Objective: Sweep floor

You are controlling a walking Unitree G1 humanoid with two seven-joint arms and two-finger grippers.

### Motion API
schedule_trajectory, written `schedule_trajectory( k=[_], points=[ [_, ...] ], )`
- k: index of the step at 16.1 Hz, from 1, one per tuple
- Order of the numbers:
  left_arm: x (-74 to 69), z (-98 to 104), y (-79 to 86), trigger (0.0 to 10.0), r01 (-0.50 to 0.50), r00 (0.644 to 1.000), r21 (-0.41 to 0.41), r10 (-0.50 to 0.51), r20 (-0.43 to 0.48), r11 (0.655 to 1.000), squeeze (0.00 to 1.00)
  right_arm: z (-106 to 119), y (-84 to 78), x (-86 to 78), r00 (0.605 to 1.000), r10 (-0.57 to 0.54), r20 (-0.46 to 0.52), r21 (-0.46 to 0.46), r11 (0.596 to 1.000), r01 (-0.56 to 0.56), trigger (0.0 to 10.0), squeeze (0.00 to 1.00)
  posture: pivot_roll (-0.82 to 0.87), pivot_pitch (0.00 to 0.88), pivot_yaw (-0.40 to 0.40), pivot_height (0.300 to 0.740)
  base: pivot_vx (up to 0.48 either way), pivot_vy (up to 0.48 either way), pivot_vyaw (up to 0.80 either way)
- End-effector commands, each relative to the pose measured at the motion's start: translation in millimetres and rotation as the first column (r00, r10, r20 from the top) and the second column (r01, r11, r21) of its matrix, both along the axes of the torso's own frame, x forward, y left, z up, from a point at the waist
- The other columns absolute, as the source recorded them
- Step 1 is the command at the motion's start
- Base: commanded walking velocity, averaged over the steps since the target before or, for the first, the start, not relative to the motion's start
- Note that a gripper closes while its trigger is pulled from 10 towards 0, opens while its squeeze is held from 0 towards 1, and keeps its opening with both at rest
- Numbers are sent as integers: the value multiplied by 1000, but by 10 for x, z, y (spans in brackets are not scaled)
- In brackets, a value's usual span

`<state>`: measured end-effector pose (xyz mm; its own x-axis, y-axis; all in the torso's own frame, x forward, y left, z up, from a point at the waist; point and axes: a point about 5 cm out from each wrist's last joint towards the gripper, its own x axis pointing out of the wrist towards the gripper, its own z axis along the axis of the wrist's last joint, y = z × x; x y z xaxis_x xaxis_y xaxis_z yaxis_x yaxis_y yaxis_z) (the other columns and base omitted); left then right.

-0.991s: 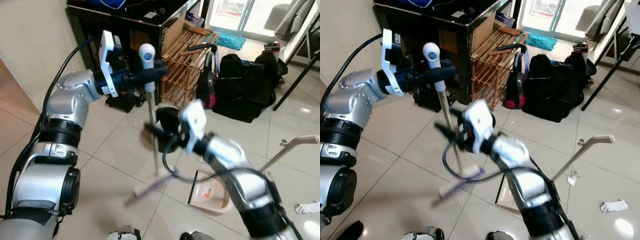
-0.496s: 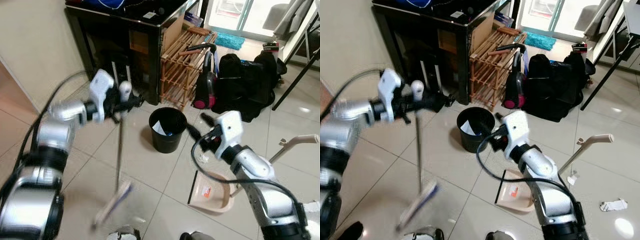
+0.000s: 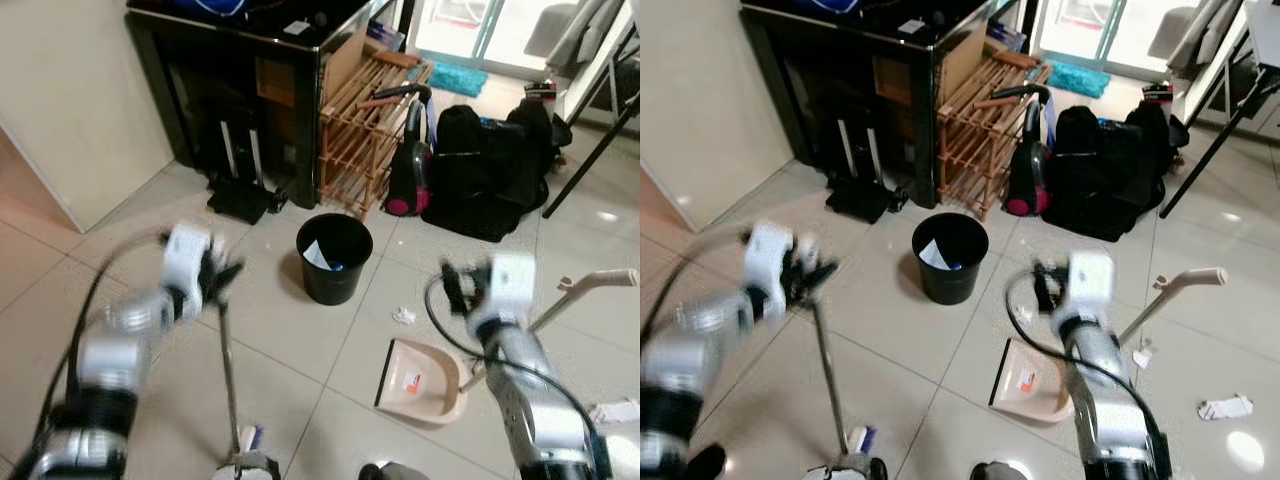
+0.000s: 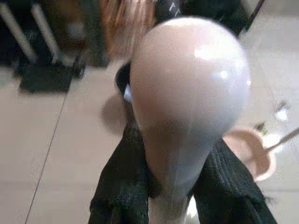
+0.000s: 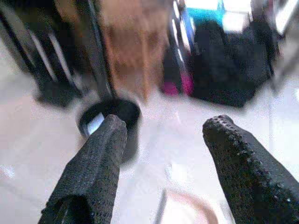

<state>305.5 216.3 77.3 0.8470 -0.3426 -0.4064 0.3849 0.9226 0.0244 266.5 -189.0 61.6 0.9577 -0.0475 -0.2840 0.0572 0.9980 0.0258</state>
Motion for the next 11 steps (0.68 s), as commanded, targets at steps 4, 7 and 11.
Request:
schedule_trajectory(
  k=[4,7,11],
  points=[
    [-328,-545,-4,10000,-104,967,-1,101,-234,995,0,-648,39,-259,945,-2,-326,22,1000,9,10000,0,-13,93,-12,740,0,0,0],
    [-413,-636,-27,10000,-164,941,-59,138,-309,985,0,-787,31,-346,921,-11,-389,32,999,26,10000,0,-13,100,-18,740,0,0,0],
    [-513,-869,-48,10000,-258,890,-89,201,-410,962,0,-977,46,-423,892,6,-453,16,1000,2,10000,0,-11,99,-18,740,0,0,0]
  ],
)
